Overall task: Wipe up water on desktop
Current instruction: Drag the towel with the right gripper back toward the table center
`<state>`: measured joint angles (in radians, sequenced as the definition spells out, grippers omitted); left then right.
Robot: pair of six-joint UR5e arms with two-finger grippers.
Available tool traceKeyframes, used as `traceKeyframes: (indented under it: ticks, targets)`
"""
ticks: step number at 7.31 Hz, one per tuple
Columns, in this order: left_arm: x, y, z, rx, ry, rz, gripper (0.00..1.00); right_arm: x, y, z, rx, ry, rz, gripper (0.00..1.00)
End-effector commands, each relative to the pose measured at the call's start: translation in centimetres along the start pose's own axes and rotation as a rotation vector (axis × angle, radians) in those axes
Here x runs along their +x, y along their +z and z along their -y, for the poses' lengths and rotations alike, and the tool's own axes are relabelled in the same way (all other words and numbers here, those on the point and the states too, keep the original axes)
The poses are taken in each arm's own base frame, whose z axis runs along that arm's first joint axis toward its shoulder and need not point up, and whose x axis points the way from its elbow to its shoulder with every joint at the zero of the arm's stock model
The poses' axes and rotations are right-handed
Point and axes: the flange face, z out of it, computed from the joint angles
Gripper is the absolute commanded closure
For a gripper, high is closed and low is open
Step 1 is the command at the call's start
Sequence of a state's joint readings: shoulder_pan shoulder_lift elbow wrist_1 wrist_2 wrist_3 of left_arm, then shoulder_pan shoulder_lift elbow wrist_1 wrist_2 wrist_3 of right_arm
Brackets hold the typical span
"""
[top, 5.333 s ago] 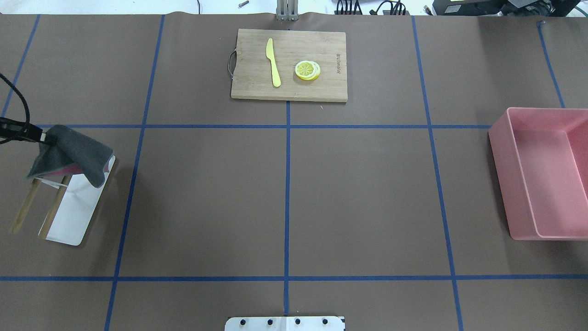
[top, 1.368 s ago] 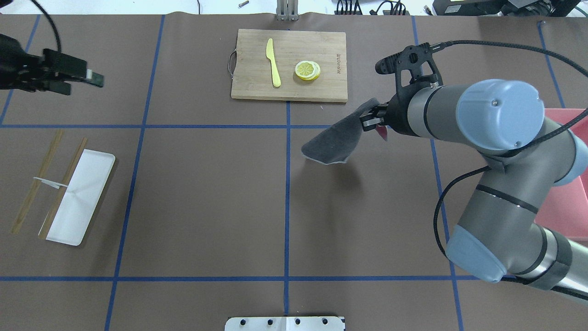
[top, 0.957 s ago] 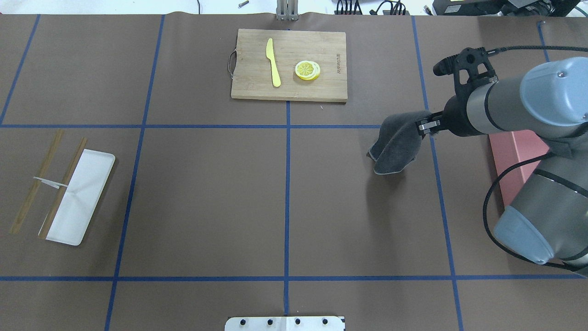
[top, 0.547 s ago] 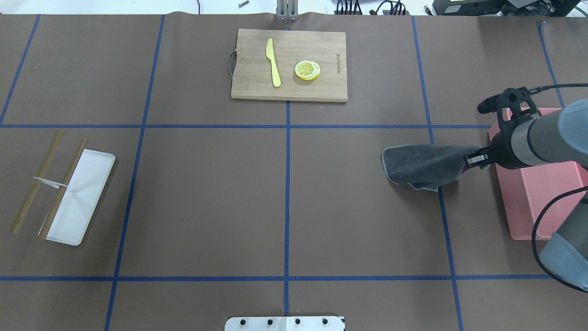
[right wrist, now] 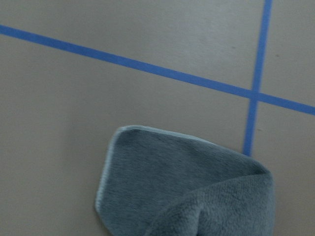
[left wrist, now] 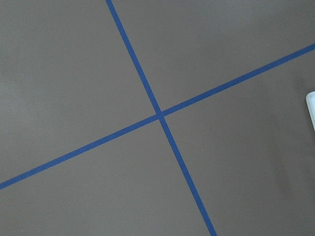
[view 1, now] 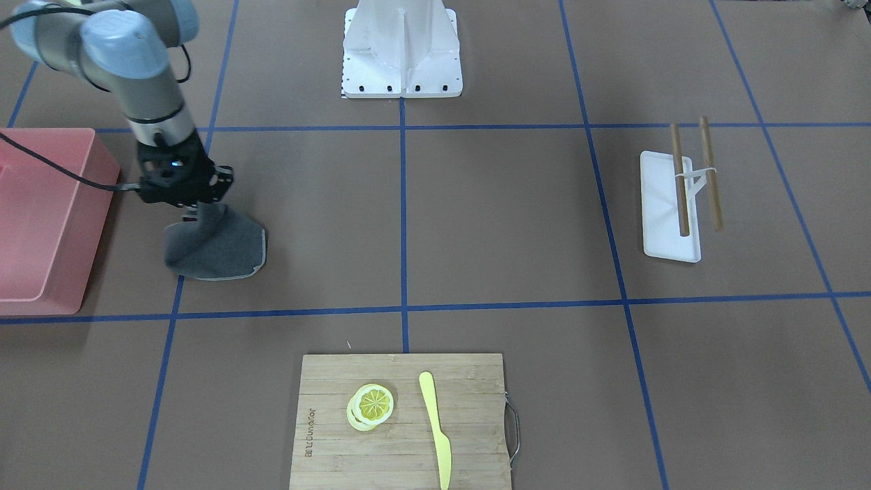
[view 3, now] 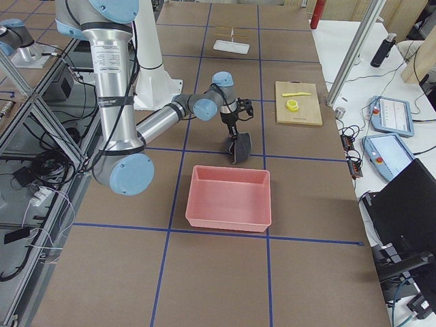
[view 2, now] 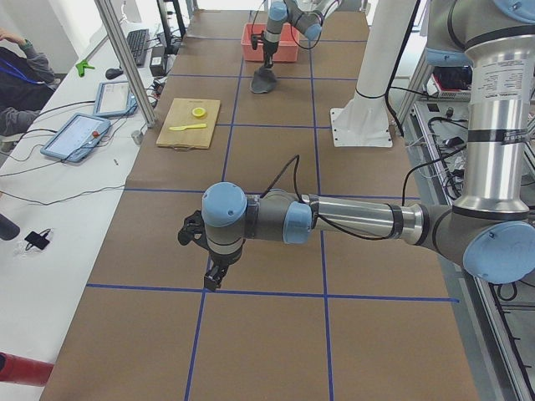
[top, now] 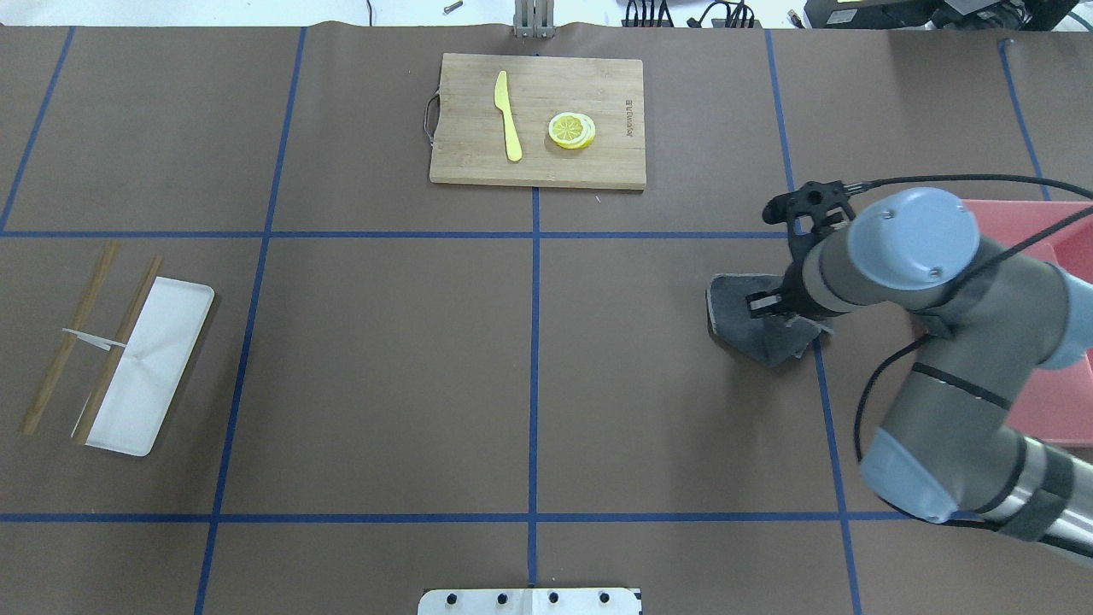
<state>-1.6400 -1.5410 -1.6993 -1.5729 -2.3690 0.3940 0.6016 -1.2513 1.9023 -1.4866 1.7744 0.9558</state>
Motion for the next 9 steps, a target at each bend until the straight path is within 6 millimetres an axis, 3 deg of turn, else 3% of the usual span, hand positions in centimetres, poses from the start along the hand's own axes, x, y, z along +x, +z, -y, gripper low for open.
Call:
traceKeyframes:
  ticks: [1,2,3,4,5,6,9]
  targets:
    - [-0.1,0.0,0.0,-0.001,-0.003,0.000,0.01,-15.5,-1.7,-1.0,0.048,0.228,0.111,1.00]
    - [-0.1,0.0,0.0,-0.001,-0.003,0.000,0.01,-21.2,-4.3,-1.7,0.114,0.332,0.175,1.00]
    - [-0.2,0.1,-0.2,-0.003,-0.005,-0.001,0.01,-24.1,-6.2,-1.8,0.152,0.377,0.217,1.00]
    - [-0.2,0.1,-0.2,-0.002,-0.008,-0.002,0.01,-23.9,-6.2,-1.7,0.173,0.399,0.214,1.00]
    - [-0.2,0.2,-0.2,-0.004,-0.010,-0.003,0.01,-20.9,-3.5,-2.9,0.152,0.365,0.147,1.00]
    - [-0.2,0.2,-0.2,-0.004,-0.010,-0.003,0.01,-16.4,-1.3,-4.3,0.132,0.277,0.080,1.00]
    - [-0.2,0.4,-0.5,-0.009,-0.015,-0.005,0.01,-0.5,-2.5,-7.7,-0.010,0.049,-0.169,1.00]
